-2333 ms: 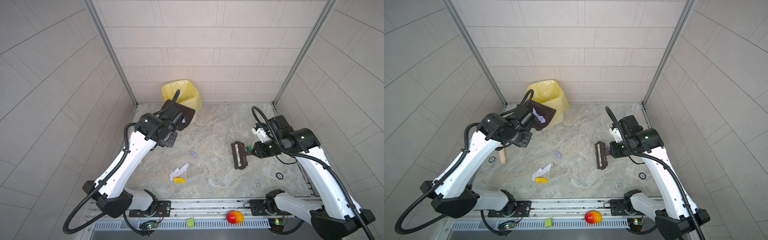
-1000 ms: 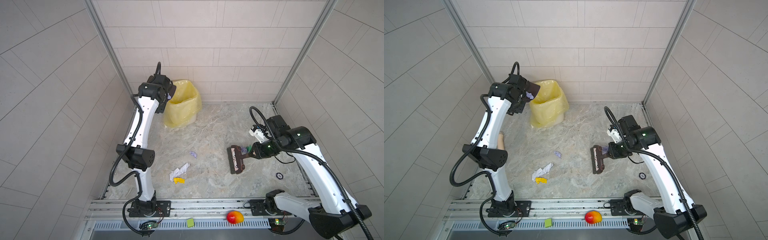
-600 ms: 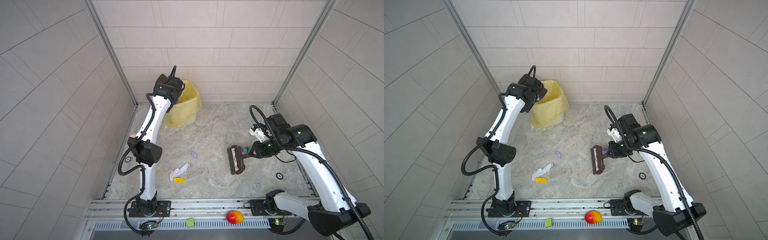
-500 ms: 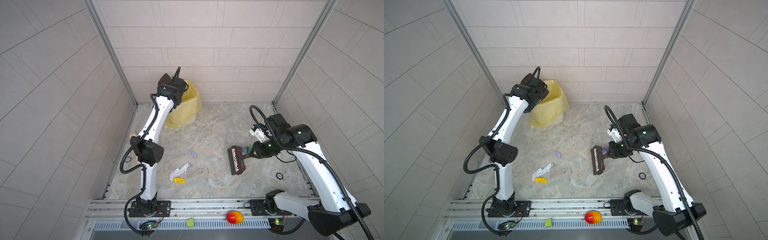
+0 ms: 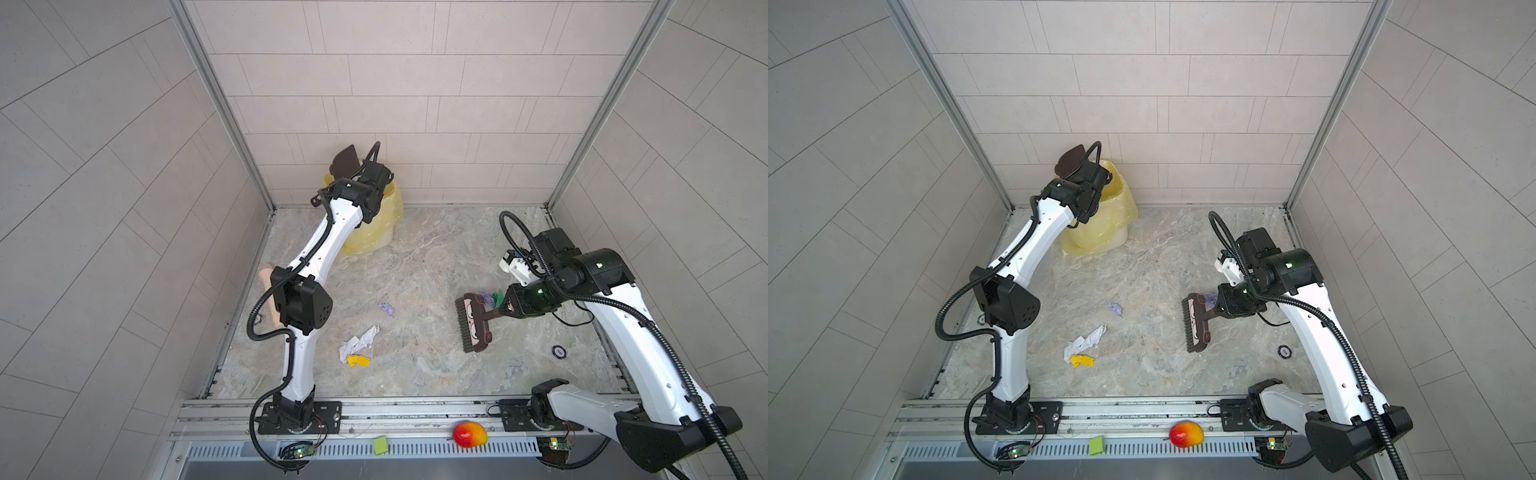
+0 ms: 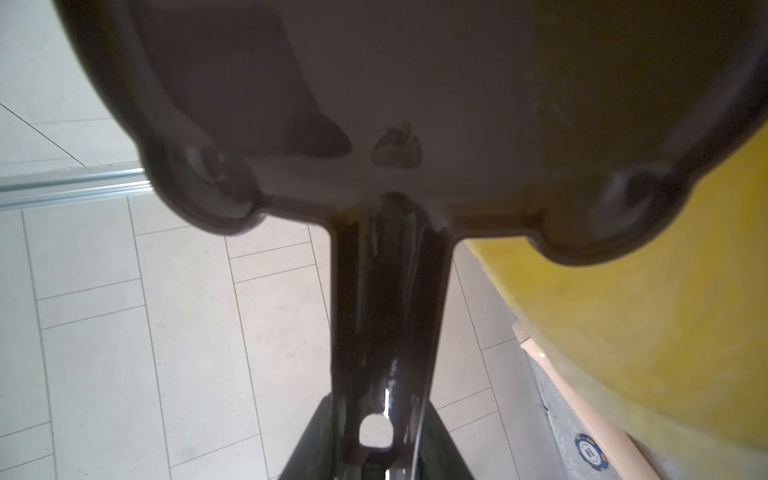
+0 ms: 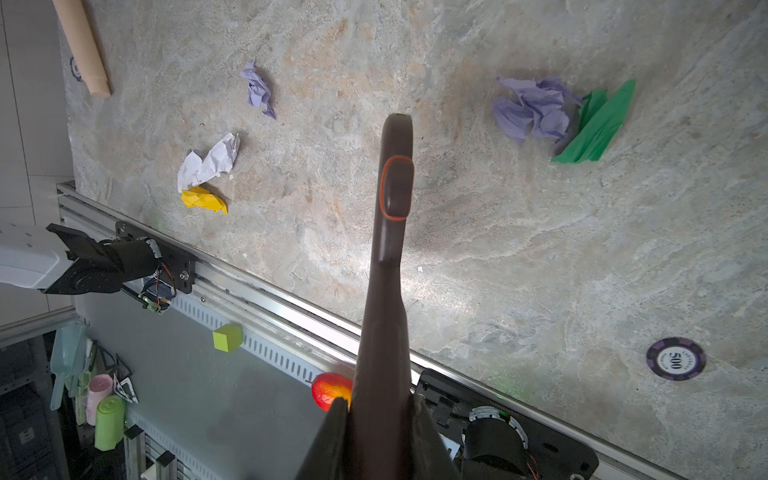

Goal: Sweep away the paper scraps from the table
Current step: 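Tip the dustpan over the yellow bin with the left gripper, then lower the dustpan beside the purple scrap while right brush moves toward it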

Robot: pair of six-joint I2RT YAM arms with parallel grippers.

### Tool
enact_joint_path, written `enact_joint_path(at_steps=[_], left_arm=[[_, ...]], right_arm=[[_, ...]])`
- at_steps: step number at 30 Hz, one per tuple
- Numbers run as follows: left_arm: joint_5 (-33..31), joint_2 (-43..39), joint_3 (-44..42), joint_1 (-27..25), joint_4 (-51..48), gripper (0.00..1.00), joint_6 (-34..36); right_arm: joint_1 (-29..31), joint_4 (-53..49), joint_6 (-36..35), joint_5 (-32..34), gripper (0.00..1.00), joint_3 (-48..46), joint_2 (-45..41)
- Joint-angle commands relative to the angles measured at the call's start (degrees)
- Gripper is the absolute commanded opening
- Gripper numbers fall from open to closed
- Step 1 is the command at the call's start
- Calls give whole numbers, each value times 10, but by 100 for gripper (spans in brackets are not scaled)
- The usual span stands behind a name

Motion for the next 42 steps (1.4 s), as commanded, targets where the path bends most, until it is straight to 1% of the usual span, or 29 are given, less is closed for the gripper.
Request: enact_joint_path(at_steps=[1,7,12,15,20,25,27,29,31,34,37,38,42], left_arm=[[-47,-46,-7,-4,70,0,58],[-51,-63,-27,-8,83,0,69],[-47,-89,-51,-9,87,0,53],[-32,-112,-60,-14,79,0,21],[15,-143,-55,-39,20,0,-78],[86,-175,-64,-85,-52,0,-193],[122,-193,-80,-107,-69,0,-244],[158,-208,-101,-131,-78,0,-283],[180,-223,-130,-152,-81,0,-314],[240,-243,-175,-174,-89,0,-370],[306,-266,-240,-195,-89,0,-417],[334,-273,-263,-201,-89,0,-428],[408,-291,-345,-217,-87,0,-473]], right_arm=[[-2,-11,-4,-6,0,15,-7],[-2,-7,-2,-7,0,9,-12],[-2,-1,-1,-9,0,1,-17],[-2,5,0,-6,0,0,-16],[-2,8,-10,17,0,13,-1],[-2,-4,-34,71,0,52,20],[-2,-4,-42,99,0,72,27],[-2,3,-46,125,0,91,36],[-2,18,-50,153,0,108,43],[-2,55,-57,199,0,127,56],[2,112,-63,245,0,123,60],[4,135,-69,255,0,115,61],[16,212,-83,269,0,80,71]])
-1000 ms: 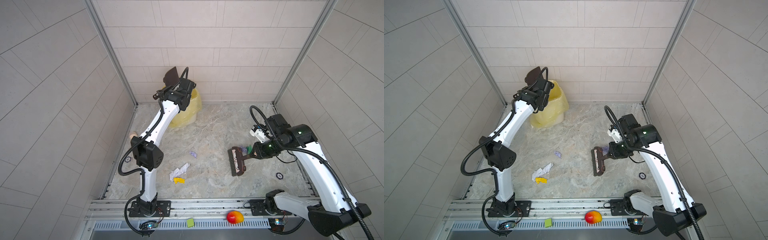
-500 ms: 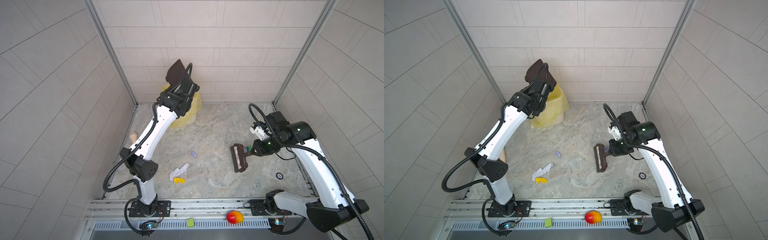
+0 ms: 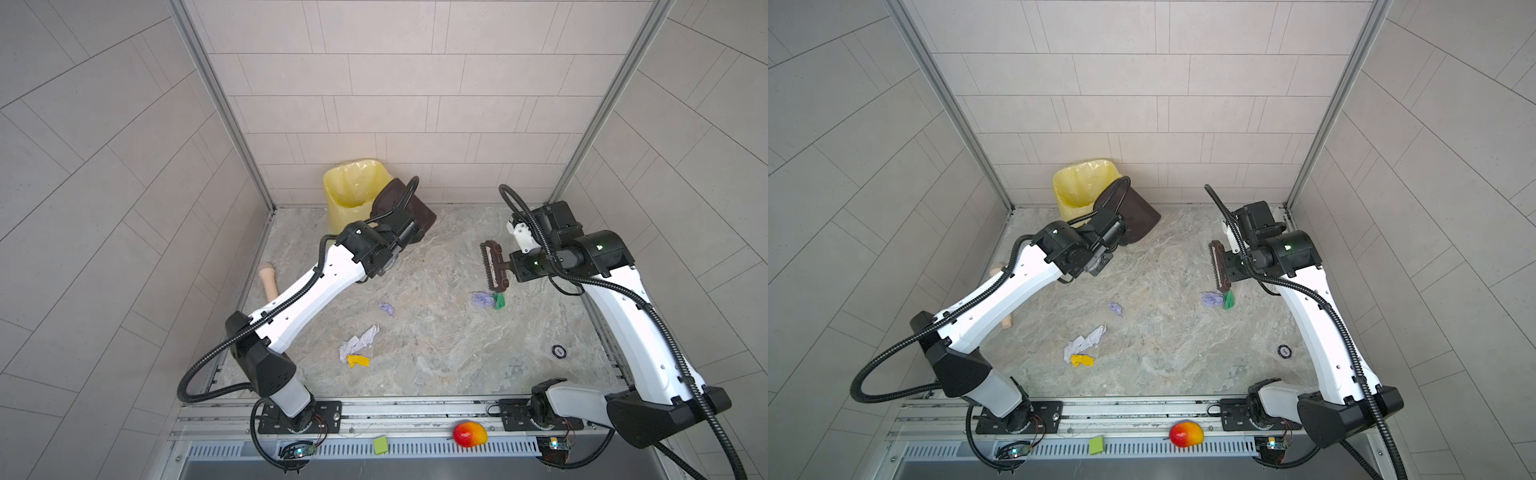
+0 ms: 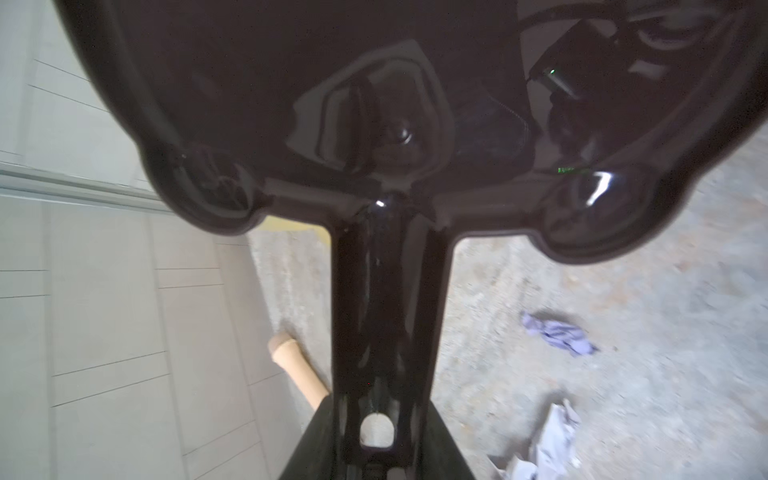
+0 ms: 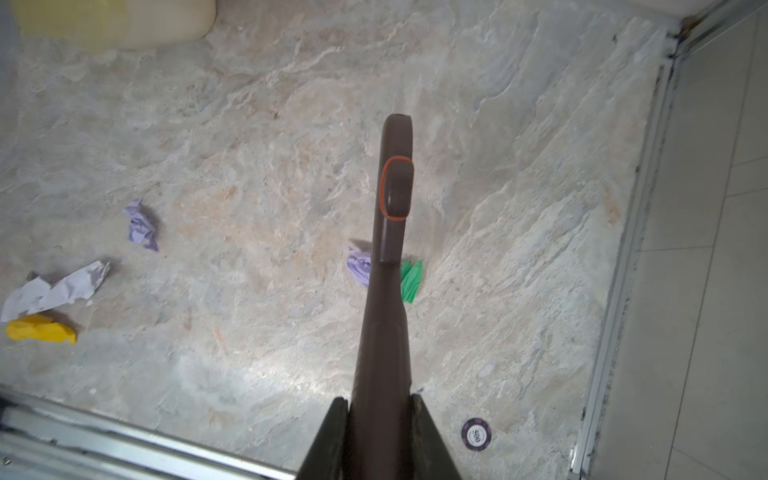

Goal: Sweep away the paper scraps from the table
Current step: 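Lower the dustpan beside the purple scrap while right brush moves toward it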

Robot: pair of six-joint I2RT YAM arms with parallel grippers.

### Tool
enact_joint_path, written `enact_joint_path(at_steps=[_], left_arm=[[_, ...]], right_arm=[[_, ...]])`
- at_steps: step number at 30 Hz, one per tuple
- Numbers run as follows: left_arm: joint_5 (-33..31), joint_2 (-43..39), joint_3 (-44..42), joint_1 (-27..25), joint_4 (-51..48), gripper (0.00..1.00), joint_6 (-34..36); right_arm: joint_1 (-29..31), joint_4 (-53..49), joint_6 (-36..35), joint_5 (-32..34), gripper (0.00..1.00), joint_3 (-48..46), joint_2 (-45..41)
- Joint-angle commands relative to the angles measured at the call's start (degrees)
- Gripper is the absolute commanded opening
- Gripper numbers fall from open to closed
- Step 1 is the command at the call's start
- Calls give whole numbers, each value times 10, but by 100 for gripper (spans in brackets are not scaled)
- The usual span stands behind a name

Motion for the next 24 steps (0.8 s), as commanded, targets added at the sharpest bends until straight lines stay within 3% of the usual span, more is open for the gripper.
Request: enact_joint_path(at_steps=[1,12,24], left_arm=[[93,-24,-50,-13,-12,0,-79],[204,-69,-239,-72,58,0,-134],[223,-76,-292,-93,92,0,-150]], right_arm=[[14,87,-24,44,0,-17,13],[77,87,-68,116,0,-19,97],[105,16,-74,164,0,-24,153]])
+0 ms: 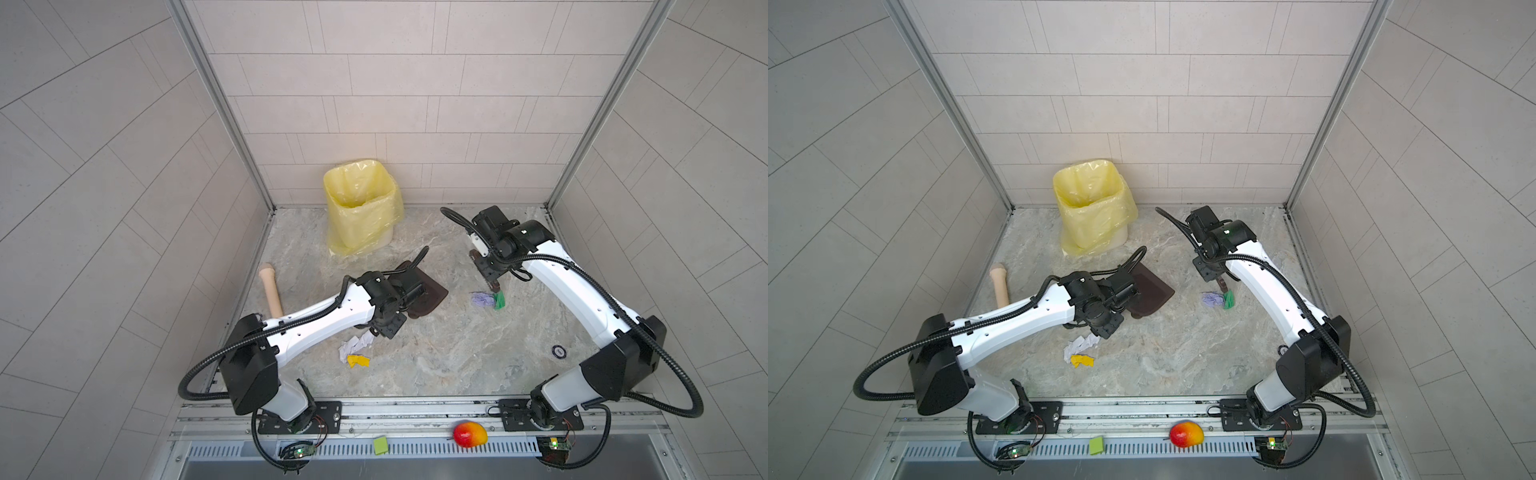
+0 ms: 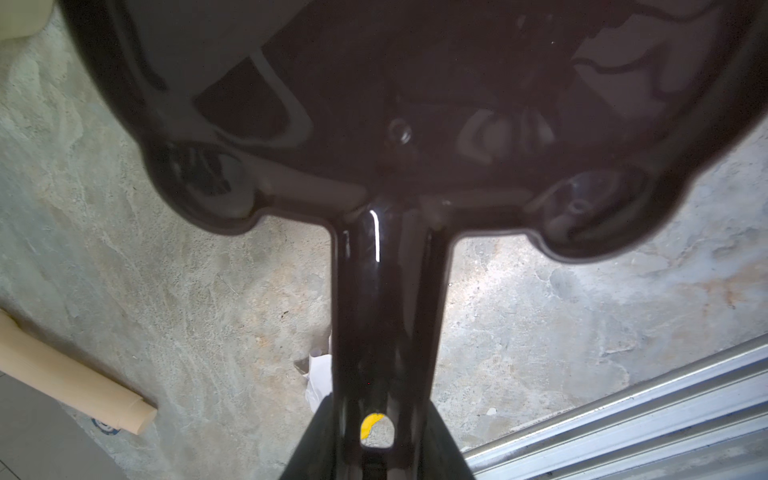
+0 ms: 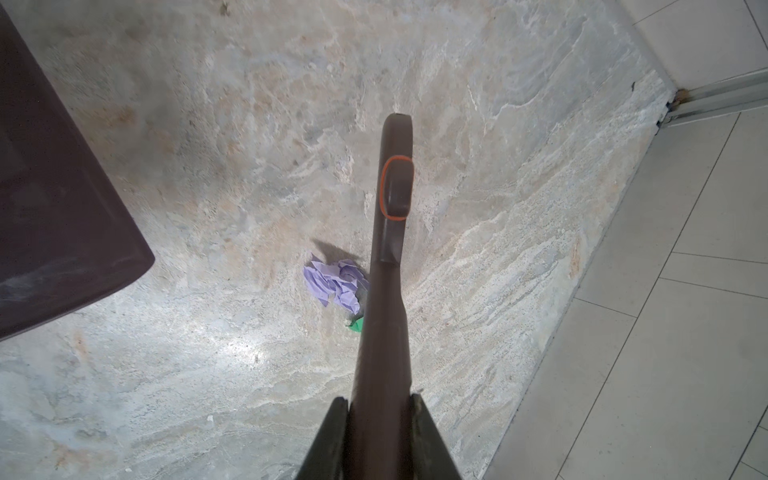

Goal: Sweep away the paper scraps from the table
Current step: 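Lower the dustpan beside the purple scrap while right brush moves toward it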

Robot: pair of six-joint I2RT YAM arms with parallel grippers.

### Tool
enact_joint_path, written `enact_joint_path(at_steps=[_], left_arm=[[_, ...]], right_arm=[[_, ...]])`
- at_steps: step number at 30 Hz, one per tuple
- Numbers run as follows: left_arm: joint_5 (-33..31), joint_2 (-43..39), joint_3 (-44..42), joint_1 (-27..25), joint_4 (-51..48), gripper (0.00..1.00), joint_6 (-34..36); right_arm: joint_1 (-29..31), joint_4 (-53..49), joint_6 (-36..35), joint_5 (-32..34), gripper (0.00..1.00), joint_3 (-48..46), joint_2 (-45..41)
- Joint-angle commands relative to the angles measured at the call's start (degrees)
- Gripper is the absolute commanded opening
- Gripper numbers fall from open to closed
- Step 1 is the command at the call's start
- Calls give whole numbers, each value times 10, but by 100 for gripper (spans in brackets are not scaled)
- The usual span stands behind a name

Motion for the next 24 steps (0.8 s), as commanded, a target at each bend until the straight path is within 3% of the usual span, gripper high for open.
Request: enact_joint_path(at_steps=[1,20,24], left_arm=[[4,-17,-8,-5,12,0,-22],[29,-19,-36,-47,-30,0,-34],[44,-27,-40,-75,-47,0,-40]], right_arm=[[9,-25,-5,19,0,1,2],[79,-120,43,-100,0,22,-45],[80,-130,39,-81,0,29,-62]])
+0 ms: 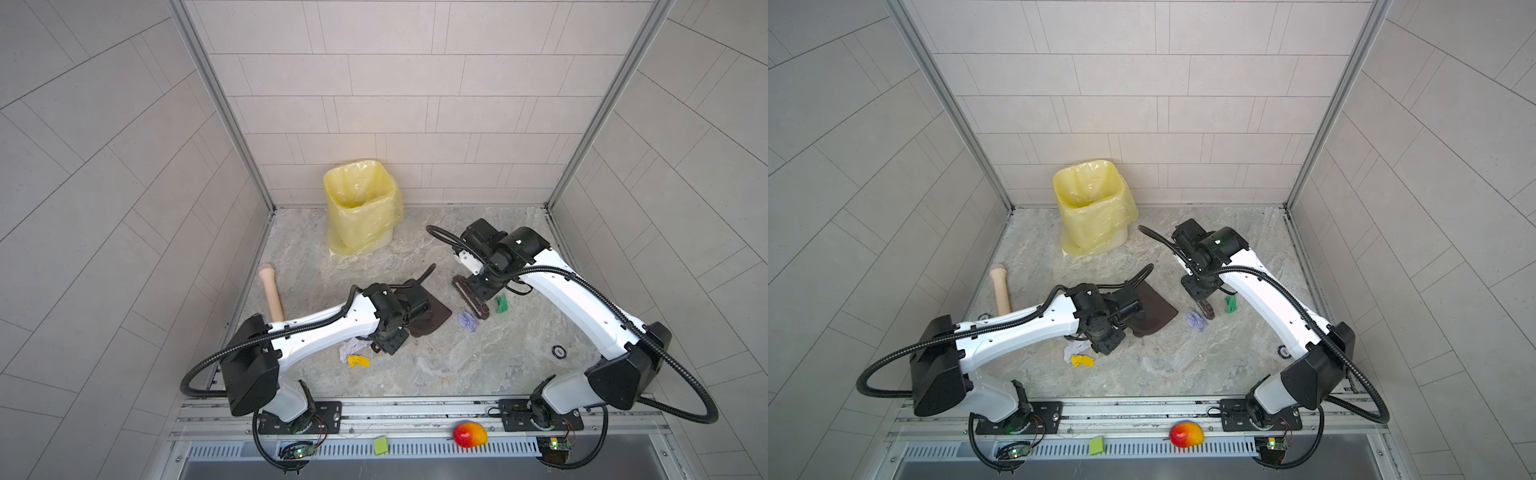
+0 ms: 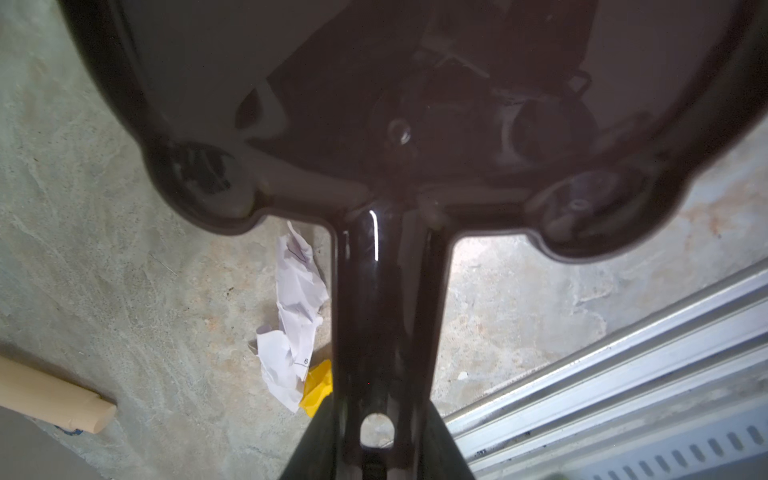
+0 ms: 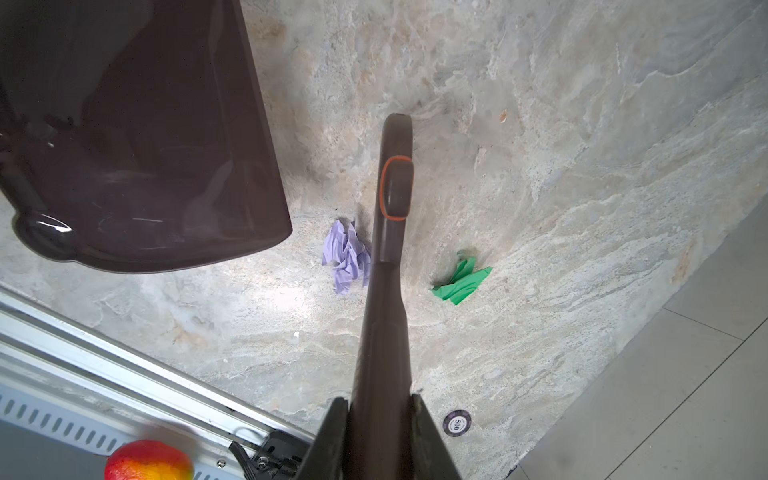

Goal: Sweep away the paper scraps from the table
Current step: 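Sweep the purple scrap into the dustpan with the right gripper's brush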

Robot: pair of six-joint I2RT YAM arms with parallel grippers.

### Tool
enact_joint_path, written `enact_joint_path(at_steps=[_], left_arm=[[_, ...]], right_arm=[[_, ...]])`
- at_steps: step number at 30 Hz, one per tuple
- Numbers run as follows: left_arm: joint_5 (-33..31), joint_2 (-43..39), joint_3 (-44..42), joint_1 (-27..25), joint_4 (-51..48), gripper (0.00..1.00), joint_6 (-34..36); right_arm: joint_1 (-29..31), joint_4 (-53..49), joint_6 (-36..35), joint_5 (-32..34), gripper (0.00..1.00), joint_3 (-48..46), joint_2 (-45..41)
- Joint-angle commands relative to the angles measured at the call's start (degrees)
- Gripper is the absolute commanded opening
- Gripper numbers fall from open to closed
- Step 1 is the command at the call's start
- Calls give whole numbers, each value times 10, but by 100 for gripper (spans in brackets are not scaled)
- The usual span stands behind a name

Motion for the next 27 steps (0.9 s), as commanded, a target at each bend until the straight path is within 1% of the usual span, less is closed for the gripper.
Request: enact_joint_path(at_steps=[1,4,7,11,14,22,27], left_arm=[[14,-23,-6,-22,-31,0,-20],[33,-17,-9,-40,-27,0,-18],[47,-3,-6,-52,-15,0,-6],[73,17,-1,-63,-1,0,18],[84,30,2,-67,4,0,33],[57,68,29,-68,0,0,72],[41,80,25,-73,11,0,82]], right_arm=[[1,-26,6,26,0,18,-33],[-5,-10,10,60,0,17,-44],[-17,-16,12,64,0,24,-27],[-17,-36,17,60,0,35,8],[-17,-67,38,63,0,52,38],[-14,-75,61,53,0,52,54],[-13,-81,67,32,0,42,54]])
